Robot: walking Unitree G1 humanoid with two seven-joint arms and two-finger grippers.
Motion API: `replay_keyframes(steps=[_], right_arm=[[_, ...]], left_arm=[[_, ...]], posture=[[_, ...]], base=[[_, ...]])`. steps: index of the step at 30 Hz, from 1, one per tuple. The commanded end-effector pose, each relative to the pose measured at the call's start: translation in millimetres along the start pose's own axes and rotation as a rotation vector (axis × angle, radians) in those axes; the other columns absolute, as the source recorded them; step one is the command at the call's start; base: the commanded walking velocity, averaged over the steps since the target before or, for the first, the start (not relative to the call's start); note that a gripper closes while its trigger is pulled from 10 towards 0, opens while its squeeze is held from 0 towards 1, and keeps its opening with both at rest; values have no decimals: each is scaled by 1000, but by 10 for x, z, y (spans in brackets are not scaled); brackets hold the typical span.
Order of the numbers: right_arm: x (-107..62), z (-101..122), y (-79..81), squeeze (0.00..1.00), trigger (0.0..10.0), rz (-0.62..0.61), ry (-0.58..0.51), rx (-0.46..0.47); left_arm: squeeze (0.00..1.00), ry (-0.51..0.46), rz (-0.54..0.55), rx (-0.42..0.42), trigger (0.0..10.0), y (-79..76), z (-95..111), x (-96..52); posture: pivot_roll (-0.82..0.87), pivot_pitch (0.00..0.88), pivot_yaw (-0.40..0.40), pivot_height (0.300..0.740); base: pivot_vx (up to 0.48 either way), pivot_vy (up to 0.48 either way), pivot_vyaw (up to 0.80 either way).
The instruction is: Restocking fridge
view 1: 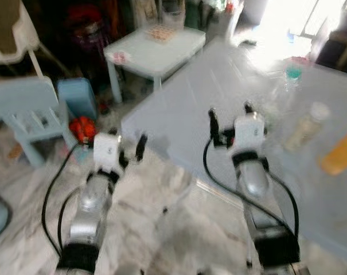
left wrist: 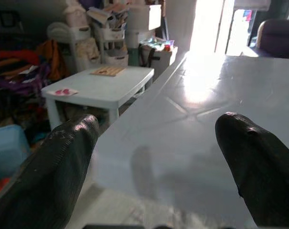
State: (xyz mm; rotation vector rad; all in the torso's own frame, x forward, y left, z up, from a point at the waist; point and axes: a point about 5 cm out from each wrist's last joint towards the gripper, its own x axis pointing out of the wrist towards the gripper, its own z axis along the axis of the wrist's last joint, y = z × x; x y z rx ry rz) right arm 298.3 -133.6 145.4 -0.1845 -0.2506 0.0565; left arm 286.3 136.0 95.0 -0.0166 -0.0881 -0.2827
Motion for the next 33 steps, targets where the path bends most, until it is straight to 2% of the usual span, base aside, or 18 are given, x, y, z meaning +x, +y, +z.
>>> replay_keyframes(steps=[1, 5, 9, 26, 33], right_arm=[[-9, 10, -69, 0, 10000, -18, -5, -13], [-42, 2, 2, 0, 10000, 6, -3, -5], [-81, 21, 39, 0, 10000, 25, -17, -19], [-126, 129, 27, 0, 10000, 41, -82, -81], [79, 369, -32, 0, 10000, 11, -152, -24]], left_arm=[[0, -16, -20, -9, 10000, -58, 31, 16], [0, -15, -14, -7, 10000, -42, 26, 14], [0, -20, -16, -10, 10000, -43, 39, 27], [0, -21, -18, -23, 10000, -62, 37, 29], [0, -15, -25, -25, 10000, -85, 17, 28]], posture=[[59, 14, -7, 740], [59, 12, -5, 740], [57, 13, -3, 740], [49, 21, 0, 740], [43, 26, 3, 740]], base=[[0, 0, 0], [0, 0, -216], [0, 0, -800], [0, 0, -800], [0, 0, -99]])
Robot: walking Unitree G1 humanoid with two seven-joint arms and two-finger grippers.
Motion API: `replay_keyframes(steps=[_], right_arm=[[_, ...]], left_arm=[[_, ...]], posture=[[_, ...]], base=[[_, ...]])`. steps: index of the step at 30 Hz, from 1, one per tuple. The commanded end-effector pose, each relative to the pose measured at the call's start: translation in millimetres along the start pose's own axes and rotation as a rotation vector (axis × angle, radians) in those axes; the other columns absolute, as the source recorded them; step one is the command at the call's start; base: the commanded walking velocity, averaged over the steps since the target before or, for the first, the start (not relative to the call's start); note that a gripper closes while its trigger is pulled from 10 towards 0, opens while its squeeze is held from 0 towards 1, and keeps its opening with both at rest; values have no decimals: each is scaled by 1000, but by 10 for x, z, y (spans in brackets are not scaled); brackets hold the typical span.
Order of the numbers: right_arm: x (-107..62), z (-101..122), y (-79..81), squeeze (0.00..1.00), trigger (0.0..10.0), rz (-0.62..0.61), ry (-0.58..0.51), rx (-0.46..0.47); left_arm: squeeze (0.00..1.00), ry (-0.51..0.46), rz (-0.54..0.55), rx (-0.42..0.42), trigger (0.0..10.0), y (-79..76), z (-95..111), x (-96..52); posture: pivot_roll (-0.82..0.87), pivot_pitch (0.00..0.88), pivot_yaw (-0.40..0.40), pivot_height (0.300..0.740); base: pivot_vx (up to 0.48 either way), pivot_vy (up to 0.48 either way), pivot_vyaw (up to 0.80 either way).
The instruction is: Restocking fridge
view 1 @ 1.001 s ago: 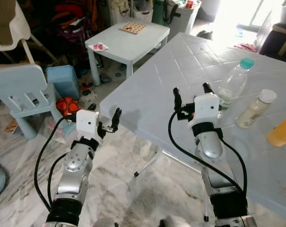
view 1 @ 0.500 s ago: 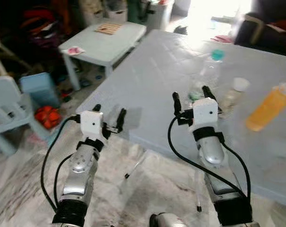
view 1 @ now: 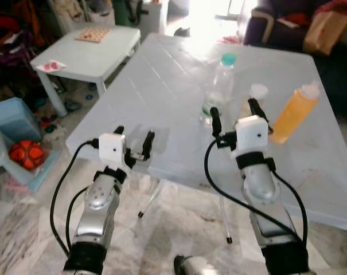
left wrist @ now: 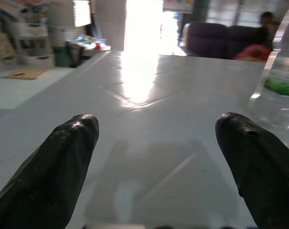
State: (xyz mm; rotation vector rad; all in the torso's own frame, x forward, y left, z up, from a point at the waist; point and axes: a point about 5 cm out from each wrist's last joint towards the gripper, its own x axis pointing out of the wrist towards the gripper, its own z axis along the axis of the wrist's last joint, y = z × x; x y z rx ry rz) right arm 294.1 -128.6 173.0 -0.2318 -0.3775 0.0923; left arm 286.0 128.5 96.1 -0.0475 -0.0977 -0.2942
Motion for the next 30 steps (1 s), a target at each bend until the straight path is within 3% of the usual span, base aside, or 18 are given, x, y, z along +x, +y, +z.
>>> replay_keyframes(steps=[1, 10, 17, 30], right_arm=[[71, 84, -40, 0, 10000, -22, -24, 28], [181, 112, -80, 0, 10000, -71, -7, 92], [235, 168, -219, 0, 10000, -153, -38, 26], [291, 143, -447, 0, 10000, -272, -1, 16]], left_arm=[[0, -1, -15, 5, 10000, -14, 8, 10], [0, 4, -20, 5, 10000, -21, 4, 5], [0, 9, -24, 3, 10000, -24, -4, -6], [0, 21, -42, -1, 10000, -57, -26, -17]], posture=[[43, 26, 3, 740], [50, 31, 2, 740], [51, 34, 3, 740], [50, 42, 11, 740]], base=[[0, 0, 0], [0, 0, 0], [0, 0, 0], [0, 0, 0]])
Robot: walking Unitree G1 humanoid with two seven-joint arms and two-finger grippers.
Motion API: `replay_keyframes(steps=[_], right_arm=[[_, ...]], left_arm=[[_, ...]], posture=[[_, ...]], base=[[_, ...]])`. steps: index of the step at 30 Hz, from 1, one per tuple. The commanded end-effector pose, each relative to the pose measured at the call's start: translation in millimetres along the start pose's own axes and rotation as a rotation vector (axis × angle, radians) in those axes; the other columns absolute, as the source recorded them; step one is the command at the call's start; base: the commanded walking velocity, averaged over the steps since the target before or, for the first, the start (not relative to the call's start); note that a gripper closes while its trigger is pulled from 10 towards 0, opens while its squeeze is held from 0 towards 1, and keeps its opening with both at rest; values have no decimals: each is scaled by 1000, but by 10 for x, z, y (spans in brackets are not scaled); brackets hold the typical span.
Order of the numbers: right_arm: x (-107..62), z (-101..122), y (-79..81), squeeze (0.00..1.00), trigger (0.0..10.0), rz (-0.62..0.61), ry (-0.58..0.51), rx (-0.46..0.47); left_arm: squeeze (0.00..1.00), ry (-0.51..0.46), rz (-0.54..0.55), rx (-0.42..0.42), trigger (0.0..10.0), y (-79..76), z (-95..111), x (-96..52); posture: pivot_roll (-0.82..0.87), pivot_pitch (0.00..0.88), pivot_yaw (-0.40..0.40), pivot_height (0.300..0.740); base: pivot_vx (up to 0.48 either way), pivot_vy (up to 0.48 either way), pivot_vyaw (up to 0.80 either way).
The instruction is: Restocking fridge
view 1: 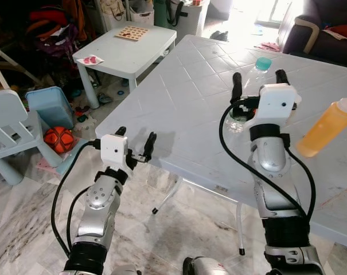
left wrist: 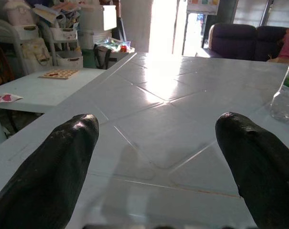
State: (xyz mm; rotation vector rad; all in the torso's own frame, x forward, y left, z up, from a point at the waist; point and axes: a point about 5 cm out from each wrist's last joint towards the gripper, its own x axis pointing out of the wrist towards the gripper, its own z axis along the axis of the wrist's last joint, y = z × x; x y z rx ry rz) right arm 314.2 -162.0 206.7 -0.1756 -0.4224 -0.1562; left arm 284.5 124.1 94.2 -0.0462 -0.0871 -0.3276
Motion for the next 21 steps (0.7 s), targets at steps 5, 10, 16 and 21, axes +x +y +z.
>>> replay_keyframes(steps=[5, 10, 16, 21], right_arm=[[89, -23, -36, 0, 10000, -12, 22, 12], [138, -41, -34, 0, 10000, -10, 39, 28], [198, -60, -14, 0, 10000, 20, 49, 45], [243, -56, 8, 0, 10000, 31, 50, 51]], left_arm=[[0, 15, -15, 2, 10000, -6, -9, -29], [0, 19, -20, 4, 10000, -6, -10, -44], [0, 27, -24, 7, 10000, -4, -13, -53], [0, 33, -28, 8, 10000, -2, -20, -56]], posture=[[56, 48, 17, 740], [62, 53, 21, 740], [68, 58, 25, 740], [73, 63, 27, 740]], base=[[0, 0, 0], [0, 0, 0], [0, 0, 0], [0, 0, 0]])
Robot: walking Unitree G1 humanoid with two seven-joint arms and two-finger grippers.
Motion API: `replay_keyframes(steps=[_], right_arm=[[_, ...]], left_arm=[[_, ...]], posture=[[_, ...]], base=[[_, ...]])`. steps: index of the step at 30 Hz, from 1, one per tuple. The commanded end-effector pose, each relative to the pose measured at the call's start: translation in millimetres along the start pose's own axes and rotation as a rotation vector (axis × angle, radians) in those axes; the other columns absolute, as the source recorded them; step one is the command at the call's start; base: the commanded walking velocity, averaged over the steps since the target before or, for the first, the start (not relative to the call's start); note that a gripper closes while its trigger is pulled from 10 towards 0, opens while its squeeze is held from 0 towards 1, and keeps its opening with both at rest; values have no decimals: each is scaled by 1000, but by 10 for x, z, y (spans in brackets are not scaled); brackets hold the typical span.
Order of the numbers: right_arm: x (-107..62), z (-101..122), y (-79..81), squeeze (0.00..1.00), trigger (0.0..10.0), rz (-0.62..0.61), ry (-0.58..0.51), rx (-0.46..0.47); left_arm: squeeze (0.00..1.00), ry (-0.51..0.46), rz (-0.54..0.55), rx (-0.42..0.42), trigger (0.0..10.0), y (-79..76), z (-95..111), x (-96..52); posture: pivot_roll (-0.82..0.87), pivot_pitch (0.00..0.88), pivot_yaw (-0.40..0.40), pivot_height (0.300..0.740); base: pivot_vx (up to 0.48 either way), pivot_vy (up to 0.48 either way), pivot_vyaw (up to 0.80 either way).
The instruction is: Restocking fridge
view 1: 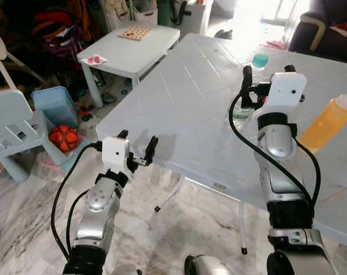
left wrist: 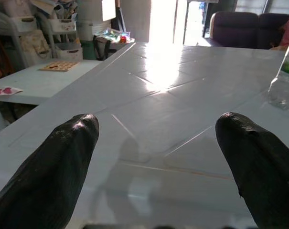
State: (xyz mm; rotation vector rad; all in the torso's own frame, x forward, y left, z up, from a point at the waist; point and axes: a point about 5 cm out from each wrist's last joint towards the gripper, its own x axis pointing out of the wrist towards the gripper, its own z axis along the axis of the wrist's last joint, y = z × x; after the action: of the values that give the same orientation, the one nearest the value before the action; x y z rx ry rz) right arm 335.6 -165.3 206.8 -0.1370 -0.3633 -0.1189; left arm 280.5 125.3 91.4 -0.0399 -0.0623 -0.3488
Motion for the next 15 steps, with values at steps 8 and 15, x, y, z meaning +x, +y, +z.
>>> replay_keyframes(steps=[8, 15], right_arm=[[140, 37, -26, 0, 10000, -10, -2, 11], [252, 33, -96, 0, 10000, -34, 14, 23]], left_arm=[[0, 17, -9, 11, 10000, 15, -2, -32], [0, 24, -11, 14, 10000, 19, -10, -49]], posture=[[82, 69, 23, 740], [89, 73, 23, 740]], base=[[0, 0, 0], [0, 0, 0]])
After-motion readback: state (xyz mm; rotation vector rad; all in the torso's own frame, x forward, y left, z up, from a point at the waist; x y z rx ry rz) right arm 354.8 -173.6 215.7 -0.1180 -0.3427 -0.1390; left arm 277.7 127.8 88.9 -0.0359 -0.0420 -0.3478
